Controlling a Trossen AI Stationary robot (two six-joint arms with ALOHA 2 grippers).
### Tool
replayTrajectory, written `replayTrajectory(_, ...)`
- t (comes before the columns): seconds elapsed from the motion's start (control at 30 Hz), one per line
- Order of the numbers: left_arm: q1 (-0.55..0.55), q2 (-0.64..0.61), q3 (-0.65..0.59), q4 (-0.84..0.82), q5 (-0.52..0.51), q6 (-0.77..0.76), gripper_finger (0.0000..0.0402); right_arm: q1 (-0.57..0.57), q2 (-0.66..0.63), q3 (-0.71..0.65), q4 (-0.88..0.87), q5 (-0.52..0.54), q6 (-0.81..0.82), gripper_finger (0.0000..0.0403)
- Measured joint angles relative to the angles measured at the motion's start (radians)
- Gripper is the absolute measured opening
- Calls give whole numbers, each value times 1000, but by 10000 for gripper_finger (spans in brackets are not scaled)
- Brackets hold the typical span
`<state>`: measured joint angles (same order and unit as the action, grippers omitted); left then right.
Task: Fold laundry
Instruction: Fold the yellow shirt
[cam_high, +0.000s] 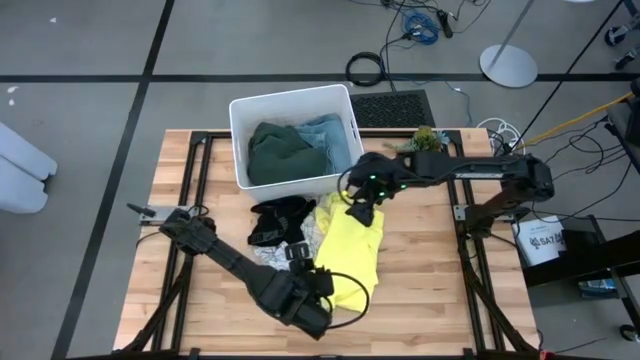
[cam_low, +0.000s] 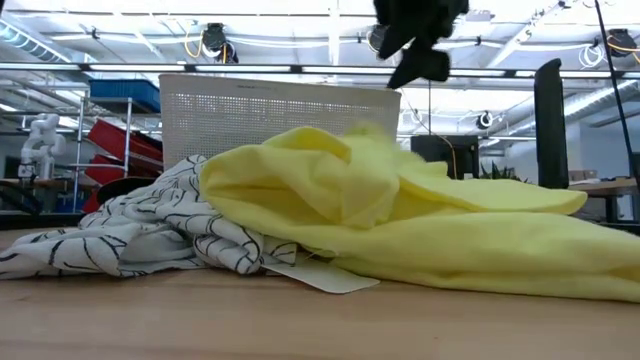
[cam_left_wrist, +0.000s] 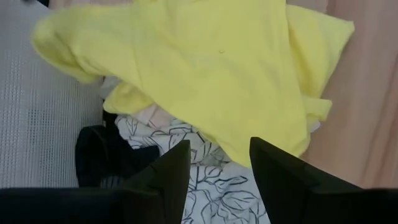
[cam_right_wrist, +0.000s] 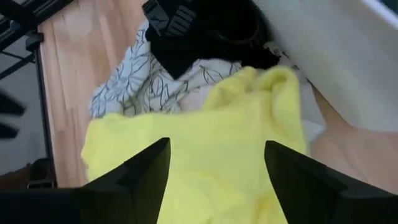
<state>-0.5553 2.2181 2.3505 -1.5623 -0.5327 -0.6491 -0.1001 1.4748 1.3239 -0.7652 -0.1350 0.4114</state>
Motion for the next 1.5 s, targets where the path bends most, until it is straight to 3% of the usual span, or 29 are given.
replayTrajectory(0.17,-15,3,0,0,-3,-11,175,34,-91,1,-146,4,-5,245)
replayTrajectory(0.3,-37,-5,-1,-10,-43,-18,176,191,-121,1,-209,44,-2,244)
replayTrajectory(0.4,-51,-17,-1,-8,-102,3,176,362,-114,1,-193,164,14,244)
replayTrajectory(0.53,-68,-21,-1,-8,-196,58,176,590,-49,-6,-161,400,12,243)
replayTrajectory(0.67,-77,-31,-1,-8,-258,82,176,724,49,-49,-24,565,45,243)
replayTrajectory(0.8,-76,-31,-1,-8,-288,77,176,796,154,-114,230,787,17,242)
replayTrajectory(1.0,-95,-31,-1,22,-335,89,176,815,317,-130,471,806,-30,242)
replayTrajectory(1.1,-90,-31,-1,147,-237,231,176,815,365,-129,524,768,-7,242)
replayTrajectory(1.27,-42,-30,-1,430,58,536,176,824,397,-129,533,799,43,242)
replayTrajectory(1.37,-7,-38,-1,500,103,702,176,830,420,-127,542,833,56,242)
replayTrajectory(1.5,71,-95,-1,446,120,763,176,835,474,-128,565,837,60,242)
